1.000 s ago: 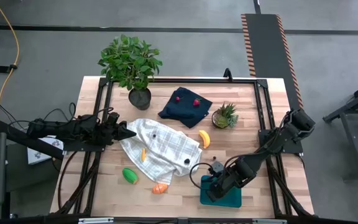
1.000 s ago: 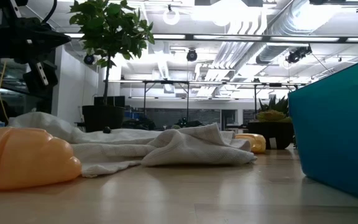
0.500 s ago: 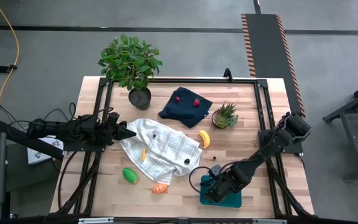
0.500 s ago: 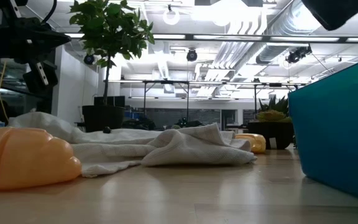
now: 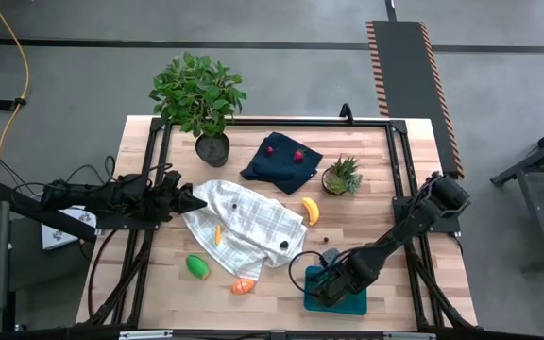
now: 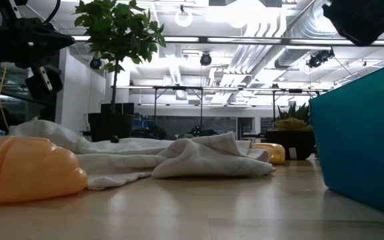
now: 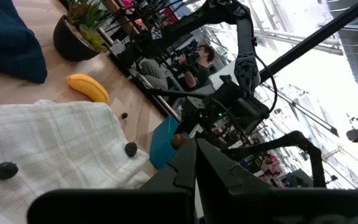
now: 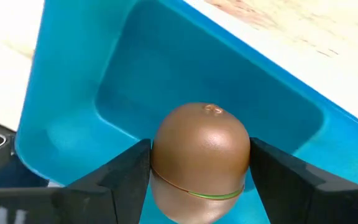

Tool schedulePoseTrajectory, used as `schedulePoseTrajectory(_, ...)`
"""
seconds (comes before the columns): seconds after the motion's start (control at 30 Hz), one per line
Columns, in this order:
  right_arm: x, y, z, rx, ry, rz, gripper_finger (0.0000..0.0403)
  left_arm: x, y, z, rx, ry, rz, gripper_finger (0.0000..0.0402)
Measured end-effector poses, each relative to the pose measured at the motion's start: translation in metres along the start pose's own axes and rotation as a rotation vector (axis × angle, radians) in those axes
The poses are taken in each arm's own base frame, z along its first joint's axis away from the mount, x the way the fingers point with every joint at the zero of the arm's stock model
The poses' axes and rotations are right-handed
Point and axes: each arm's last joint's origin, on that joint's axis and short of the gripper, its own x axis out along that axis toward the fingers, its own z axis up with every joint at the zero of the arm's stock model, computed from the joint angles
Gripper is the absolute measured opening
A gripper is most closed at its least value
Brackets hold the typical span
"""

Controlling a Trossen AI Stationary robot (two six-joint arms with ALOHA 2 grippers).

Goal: Pick and placing Produce into tupperware
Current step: Put the kiwi into the bin, then put the banana into the bin

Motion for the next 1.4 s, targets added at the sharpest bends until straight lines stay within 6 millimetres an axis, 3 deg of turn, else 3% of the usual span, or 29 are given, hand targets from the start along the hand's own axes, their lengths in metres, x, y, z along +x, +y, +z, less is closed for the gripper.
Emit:
schedulePoseTrajectory(0.37,0.015,0.003,0.000,0.052,-0.008,-0.022,0.0240,0.000,-0.001,0.000,0.000,0.015,-0.018,0.0001)
schedulePoseTrajectory(0.97,0.019,0.005,-0.001,0.111,0.001,-0.005,0.0242,0.000,-0.001,0.000,0.000,0.017,-0.020,0.0001)
schedulePoseTrajectory(1.4,0.019,0.006,-0.001,0.111,0.004,0.003,0.0281,0.000,-0.001,0.000,0.000,0.017,-0.020,0.0001)
